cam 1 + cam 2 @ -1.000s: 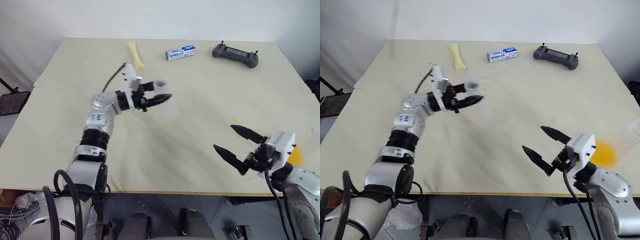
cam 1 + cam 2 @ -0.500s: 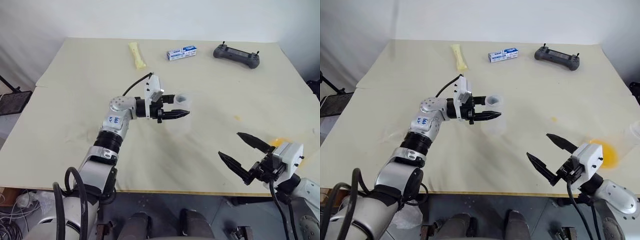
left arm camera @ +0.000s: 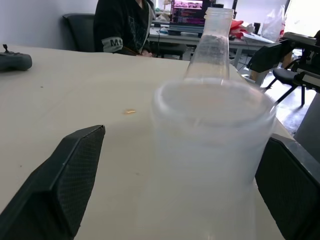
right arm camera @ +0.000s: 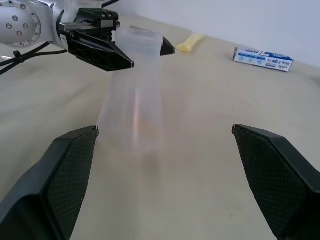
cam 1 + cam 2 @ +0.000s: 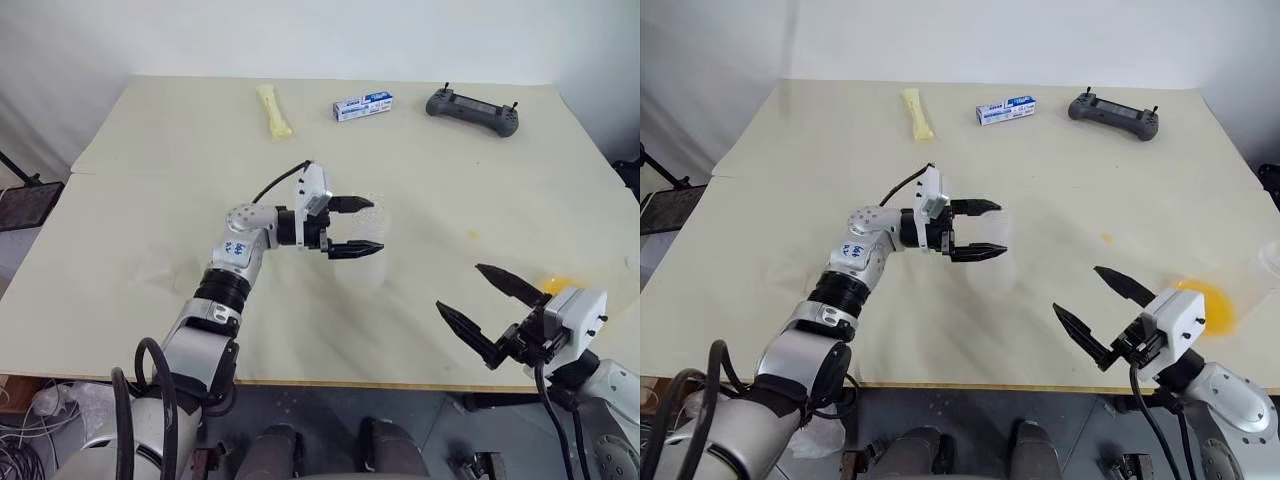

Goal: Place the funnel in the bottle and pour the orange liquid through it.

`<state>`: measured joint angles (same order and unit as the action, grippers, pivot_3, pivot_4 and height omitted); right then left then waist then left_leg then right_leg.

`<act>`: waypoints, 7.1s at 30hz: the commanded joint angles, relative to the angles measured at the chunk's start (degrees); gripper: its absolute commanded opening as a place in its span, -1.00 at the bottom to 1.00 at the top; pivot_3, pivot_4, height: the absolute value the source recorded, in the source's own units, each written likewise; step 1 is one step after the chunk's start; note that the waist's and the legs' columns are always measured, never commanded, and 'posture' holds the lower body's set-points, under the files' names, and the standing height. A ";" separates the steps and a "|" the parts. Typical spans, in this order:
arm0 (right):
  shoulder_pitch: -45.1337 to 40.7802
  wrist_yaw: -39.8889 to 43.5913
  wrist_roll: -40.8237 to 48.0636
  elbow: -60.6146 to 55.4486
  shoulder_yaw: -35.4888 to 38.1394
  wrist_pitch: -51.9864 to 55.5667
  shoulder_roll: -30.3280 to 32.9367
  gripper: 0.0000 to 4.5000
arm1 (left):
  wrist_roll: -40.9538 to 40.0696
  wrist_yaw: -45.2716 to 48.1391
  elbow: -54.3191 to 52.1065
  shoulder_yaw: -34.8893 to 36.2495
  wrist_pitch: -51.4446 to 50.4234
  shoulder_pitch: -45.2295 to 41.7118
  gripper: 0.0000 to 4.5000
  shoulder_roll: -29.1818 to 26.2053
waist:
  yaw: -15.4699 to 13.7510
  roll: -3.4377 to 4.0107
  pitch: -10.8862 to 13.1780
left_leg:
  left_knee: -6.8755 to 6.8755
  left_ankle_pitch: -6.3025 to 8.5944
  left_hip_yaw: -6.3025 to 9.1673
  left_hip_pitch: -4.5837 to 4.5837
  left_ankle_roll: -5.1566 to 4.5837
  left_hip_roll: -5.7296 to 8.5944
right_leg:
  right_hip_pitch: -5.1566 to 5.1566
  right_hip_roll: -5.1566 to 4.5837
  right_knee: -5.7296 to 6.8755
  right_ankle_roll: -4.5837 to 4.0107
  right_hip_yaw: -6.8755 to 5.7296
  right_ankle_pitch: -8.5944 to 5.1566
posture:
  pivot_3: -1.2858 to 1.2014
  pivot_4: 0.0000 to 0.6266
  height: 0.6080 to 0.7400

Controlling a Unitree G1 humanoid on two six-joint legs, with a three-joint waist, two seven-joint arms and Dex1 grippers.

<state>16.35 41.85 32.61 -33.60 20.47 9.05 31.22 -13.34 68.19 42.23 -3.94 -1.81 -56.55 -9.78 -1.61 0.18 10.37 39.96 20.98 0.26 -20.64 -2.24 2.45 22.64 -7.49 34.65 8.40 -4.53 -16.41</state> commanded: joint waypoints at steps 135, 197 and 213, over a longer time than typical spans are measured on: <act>-10.83 20.45 3.33 10.98 -6.82 -0.22 6.93 1.00 | -18.67 -47.23 -63.65 33.86 -23.17 58.56 -0.99 -16.19 | 0.17 0.06 -0.01 | -0.09 0.21 0.52 0.10 0.28 -0.24 | -0.17 -0.18 -0.49 -0.22 0.48 -0.11 | 0.03 -0.52 1.00; -8.26 9.17 -0.39 5.53 -4.91 -4.30 4.47 1.00 | -26.84 24.31 -0.02 -33.96 -58.51 -34.20 -0.99 -29.77 | 0.31 0.01 0.20 | 0.17 0.08 0.48 -0.60 0.05 0.01 | 0.48 0.10 0.20 -0.13 0.05 -0.08 | 0.03 -0.52 1.00; -6.26 6.99 -2.04 4.89 -6.20 -6.18 2.39 1.00 | -23.85 24.31 11.22 -46.17 -47.19 -39.64 -0.99 -23.52 | 0.24 -0.02 0.21 | 0.19 0.06 0.40 -0.64 0.01 0.06 | 0.53 0.08 0.23 -0.11 0.09 -0.07 | 0.03 -0.52 1.00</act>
<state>9.93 49.18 30.48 -26.78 13.92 4.04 33.90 -37.80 86.07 52.68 -50.07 -50.62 -93.39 -33.66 -1.37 0.16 10.58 40.16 21.03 0.65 -21.28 -2.23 2.51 23.18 -7.41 34.89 8.29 -4.44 -16.48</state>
